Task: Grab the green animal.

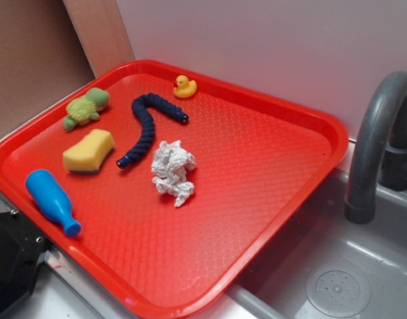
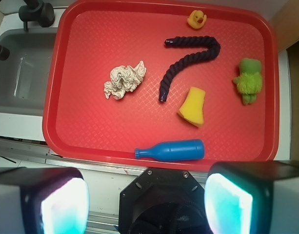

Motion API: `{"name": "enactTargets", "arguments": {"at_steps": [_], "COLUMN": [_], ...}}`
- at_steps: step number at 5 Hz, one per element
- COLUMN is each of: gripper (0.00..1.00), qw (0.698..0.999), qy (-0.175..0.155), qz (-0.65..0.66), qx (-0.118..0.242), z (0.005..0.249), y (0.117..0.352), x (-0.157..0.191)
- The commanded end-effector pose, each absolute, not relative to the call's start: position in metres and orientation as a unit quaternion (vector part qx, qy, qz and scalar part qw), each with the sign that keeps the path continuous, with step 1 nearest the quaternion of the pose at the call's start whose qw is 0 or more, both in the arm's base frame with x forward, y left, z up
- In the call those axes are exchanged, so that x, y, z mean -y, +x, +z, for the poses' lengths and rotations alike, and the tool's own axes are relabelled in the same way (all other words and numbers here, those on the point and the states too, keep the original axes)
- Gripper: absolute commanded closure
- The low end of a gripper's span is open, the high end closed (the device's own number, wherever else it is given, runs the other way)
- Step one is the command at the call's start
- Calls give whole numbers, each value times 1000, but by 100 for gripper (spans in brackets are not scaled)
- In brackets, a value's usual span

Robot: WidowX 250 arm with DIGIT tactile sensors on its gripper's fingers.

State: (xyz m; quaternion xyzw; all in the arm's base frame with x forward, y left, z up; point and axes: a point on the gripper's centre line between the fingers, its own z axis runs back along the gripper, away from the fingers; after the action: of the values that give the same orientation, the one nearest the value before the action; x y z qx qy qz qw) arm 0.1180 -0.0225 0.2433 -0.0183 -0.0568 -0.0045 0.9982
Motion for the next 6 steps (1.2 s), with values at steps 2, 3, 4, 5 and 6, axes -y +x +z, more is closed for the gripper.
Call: {"name": "enactTargets", "arguments": {"at_steps": [2, 3, 4, 5, 6], "gripper": [0, 0, 0, 0, 0], "qw": [995, 991, 985, 976, 978], "qy": [1, 22, 64, 111, 112], "qz": [29, 44, 72, 96, 90], "qx": [101, 121, 144, 161, 153], "z": [230, 218, 204, 187, 172], "y": [152, 174, 198, 222, 233], "x": [0, -20, -51, -91, -108]}}
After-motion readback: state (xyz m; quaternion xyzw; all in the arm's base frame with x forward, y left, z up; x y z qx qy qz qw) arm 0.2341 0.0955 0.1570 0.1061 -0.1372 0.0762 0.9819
